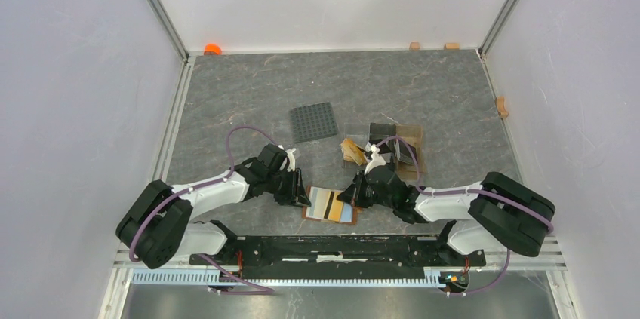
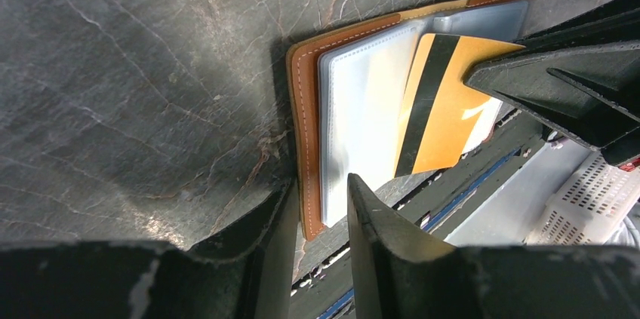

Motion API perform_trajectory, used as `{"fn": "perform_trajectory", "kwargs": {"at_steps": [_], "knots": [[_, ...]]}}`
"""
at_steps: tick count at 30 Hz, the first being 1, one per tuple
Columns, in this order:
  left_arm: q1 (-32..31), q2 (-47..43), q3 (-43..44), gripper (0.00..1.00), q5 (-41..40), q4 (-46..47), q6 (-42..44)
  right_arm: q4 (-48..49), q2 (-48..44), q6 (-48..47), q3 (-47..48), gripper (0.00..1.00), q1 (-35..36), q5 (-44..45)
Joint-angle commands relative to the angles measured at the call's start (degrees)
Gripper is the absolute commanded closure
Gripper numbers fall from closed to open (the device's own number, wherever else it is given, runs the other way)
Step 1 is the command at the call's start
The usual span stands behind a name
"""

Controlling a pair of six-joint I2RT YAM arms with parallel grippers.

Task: Put the credit cards into the card holder
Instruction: Insert the credit card into the card holder.

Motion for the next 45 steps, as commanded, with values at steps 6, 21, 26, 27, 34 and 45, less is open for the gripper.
{"fn": "perform_trajectory", "kwargs": {"at_steps": [6, 21, 26, 27, 34, 45], "knots": [[-0.51, 1.72, -0.25, 0.66, -0.58, -0.2, 0.38, -0.94, 2.46, -1.31, 0.55, 1.0, 0.81, -0.76], [-0.51, 2.01, -0.1, 0.68, -0.67, -0.29, 0.36, -2.23, 4.47, -0.94, 1.59, 1.0, 0.87, 0.59], [-0.51, 2.13, -0.07, 0.7, -0.41, -0.26, 0.48, -0.74, 5.66, -0.92, 2.18, 1.0, 0.83, 3.03], [-0.51, 2.07, -0.08, 0.7, -0.41, -0.29, 0.49, -0.58, 5.82, -1.12, 2.59, 1.0, 0.83, 3.47], [-0.51, 1.88, -0.13, 0.71, 0.66, 0.36, 0.32, 0.54, 7.31, -1.7, 4.28, 1.0, 1.06, 5.09], [-0.6, 1.36, -0.42, 0.72, 1.11, 0.64, 0.14, -0.92, 5.15, -0.06, 2.72, 1.0, 1.91, 10.39]]}}
